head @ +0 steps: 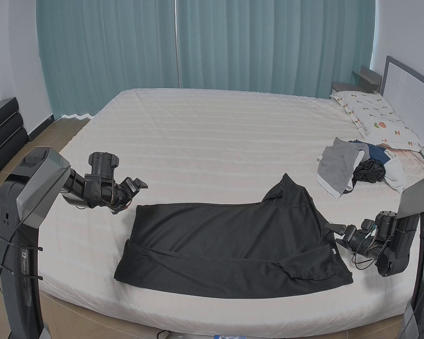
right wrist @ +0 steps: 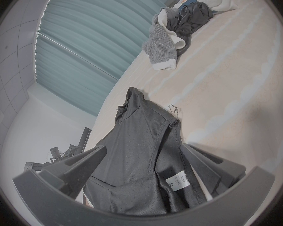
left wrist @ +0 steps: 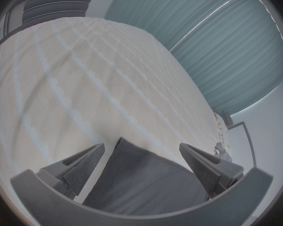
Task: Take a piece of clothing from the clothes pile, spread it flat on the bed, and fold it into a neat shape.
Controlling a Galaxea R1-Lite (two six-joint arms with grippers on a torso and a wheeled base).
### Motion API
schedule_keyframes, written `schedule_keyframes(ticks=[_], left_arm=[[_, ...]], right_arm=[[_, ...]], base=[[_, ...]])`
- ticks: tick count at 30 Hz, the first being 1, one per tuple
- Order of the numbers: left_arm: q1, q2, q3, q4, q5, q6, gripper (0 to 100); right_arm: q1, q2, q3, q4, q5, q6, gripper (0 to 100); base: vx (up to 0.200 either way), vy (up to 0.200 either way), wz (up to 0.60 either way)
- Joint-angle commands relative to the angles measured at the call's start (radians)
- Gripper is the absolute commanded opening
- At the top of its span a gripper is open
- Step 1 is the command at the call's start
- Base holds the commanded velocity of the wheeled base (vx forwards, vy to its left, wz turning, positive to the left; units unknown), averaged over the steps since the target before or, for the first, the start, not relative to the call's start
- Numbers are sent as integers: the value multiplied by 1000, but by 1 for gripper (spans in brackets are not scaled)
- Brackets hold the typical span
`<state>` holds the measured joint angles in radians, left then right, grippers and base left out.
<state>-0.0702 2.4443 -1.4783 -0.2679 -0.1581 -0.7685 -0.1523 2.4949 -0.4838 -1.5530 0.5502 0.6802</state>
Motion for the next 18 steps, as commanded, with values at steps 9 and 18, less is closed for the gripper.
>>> schedule_keyframes(ticks=[9, 18], left_arm=[[6, 137, -17, -217, -8, 3, 100], [-6, 142, -11, -223, -5, 5, 100]], right_arm=[[13, 13, -4, -7, 0, -1, 100], [13, 13, -1, -9, 0, -1, 100]], base=[[0, 0, 0], [0, 0, 0]])
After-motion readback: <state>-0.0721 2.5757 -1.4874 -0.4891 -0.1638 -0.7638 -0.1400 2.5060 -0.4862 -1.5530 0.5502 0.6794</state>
